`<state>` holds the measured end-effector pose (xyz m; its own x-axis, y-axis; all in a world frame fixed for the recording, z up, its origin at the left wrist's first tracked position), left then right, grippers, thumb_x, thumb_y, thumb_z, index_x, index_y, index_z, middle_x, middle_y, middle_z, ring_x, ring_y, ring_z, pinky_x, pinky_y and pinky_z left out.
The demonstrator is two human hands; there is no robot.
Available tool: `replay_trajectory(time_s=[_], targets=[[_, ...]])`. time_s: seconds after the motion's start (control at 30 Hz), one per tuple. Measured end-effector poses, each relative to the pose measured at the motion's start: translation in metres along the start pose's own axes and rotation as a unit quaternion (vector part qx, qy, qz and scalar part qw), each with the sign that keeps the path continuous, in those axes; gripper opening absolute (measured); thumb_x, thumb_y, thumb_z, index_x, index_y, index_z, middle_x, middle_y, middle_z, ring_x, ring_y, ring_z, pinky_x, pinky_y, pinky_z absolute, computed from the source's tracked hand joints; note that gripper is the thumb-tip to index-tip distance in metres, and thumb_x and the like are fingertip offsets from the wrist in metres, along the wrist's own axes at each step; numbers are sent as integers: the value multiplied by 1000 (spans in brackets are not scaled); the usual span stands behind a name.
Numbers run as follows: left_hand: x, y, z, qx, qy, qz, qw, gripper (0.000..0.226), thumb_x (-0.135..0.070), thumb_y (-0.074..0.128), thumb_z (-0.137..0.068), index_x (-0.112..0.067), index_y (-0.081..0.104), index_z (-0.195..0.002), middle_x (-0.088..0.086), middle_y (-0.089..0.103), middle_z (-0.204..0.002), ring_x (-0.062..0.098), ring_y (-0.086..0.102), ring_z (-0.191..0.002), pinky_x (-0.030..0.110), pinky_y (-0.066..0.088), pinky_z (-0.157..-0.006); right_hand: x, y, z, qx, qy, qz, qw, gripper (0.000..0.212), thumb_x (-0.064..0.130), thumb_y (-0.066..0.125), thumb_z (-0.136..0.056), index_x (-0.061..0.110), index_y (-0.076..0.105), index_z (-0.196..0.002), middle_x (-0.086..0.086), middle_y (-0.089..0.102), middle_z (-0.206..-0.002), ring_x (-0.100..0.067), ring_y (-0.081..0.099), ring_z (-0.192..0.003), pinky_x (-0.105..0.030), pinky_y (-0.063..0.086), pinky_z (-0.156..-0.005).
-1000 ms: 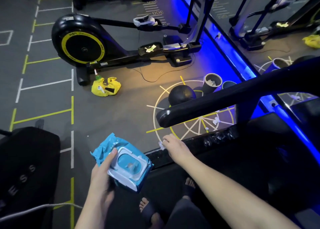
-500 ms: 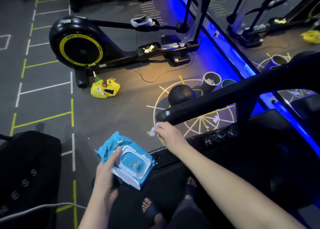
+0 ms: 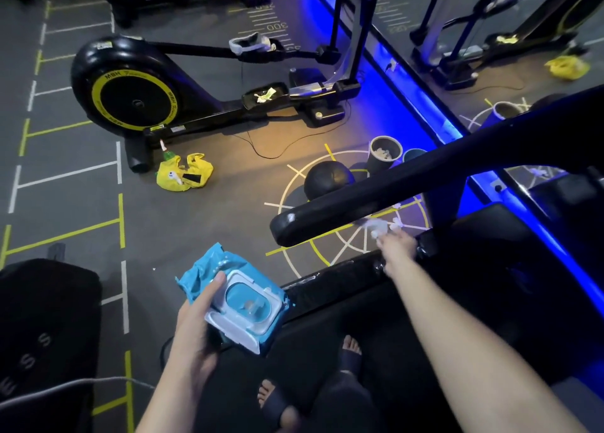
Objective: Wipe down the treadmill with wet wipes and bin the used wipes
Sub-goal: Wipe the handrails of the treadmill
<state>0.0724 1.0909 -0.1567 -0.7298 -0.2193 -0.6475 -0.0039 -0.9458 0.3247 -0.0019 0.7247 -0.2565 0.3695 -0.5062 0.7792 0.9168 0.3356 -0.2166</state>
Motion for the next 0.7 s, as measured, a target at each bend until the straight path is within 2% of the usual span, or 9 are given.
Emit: replay_trajectory(time_s=[0.07, 0.17, 0.27, 0.37, 0.43, 0.5, 0.57, 0.63, 0.7], targets=[[3, 3, 0, 1, 0, -12, 1000, 55, -33, 77, -90, -3, 68, -136, 22, 72, -130, 46, 67, -123, 50, 58, -96, 29, -13, -10, 43, -11, 60, 997, 60, 7, 69, -93, 8, 43, -148, -8, 59, -133, -21, 58, -117, -37, 44, -103], [5, 10, 2, 8, -1, 6, 1000, 57, -31, 80, -88, -4, 67, -136, 23, 71, -132, 47, 64, -126, 59, 53, -107, 39, -26, 2, 89, -65, 179, 978, 60, 14, 68, -95, 11, 43, -150, -6, 51, -149, -26, 50, -133, -37, 38, -109], [0, 18, 4, 11, 4, 8, 1000, 61, -33, 85, -84, -5, 68, -135, 23, 70, -133, 46, 65, -126, 64, 46, -113, 24, -26, 47, 150, -77, 237, 957, 49, 22, 70, -94, 14, 56, -141, -1, 63, -135, -23, 59, -125, -35, 42, -107], [-6, 26, 7, 24, 12, 5, 1000, 67, -36, 89, -79, -5, 69, -134, 23, 71, -132, 46, 67, -123, 63, 48, -112, 19, -13, 115, 247, -110, 155, 950, 20, 21, 70, -94, 14, 73, -112, -8, 76, -107, -14, 73, -93, -32, 58, -87], [-10, 32, 9, 27, 15, 9, 999, 65, -35, 87, -82, -3, 68, -135, 23, 72, -129, 46, 67, -122, 60, 51, -109, 29, -3, 165, 268, -200, 120, 935, 8, 19, 71, -94, 15, 75, -99, -6, 76, -94, -9, 72, -80, -29, 59, -77], [-13, 36, 11, 35, 21, 15, 999, 67, -35, 86, -81, -2, 66, -136, 25, 71, -130, 46, 68, -121, 59, 52, -108, 45, 5, 207, 290, -345, 149, 880, 7, 19, 75, -90, 20, 76, -97, 4, 74, -92, -9, 69, -84, -23, 55, -79], [-16, 37, 15, 43, 30, 19, 998, 66, -34, 85, -82, 0, 66, -134, 27, 71, -128, 43, 71, -113, 54, 56, -104, 55, 12, 232, 343, -461, 220, 788, 15, 21, 76, -89, 25, 76, -103, 10, 67, -99, -9, 64, -94, -17, 48, -83], [-19, 35, 20, 50, 33, 16, 998, 63, -34, 83, -85, 2, 66, -133, 28, 71, -125, 41, 71, -107, 50, 59, -95, 54, 19, 244, 377, -515, 312, 704, 19, 31, 71, -91, 30, 74, -110, 15, 62, -108, -6, 56, -100, -18, 45, -88], [-22, 32, 24, 55, 42, 19, 997, 65, -33, 85, -83, 3, 66, -133, 27, 72, -122, 39, 72, -103, 47, 59, -89, 48, 25, 249, 386, -537, 374, 650, 23, 45, 61, -93, 31, 74, -105, 17, 62, -107, -6, 52, -98, -26, 47, -89]])
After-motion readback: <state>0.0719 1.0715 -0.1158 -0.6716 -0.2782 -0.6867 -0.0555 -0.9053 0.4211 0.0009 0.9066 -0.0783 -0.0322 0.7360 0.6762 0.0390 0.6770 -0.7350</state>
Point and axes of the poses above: each hand's wrist, its own z-axis away from the middle knuckle, its own y-axis out of the palm, x = y × z, the point moved 1 cm from there along -z, towards the middle knuckle
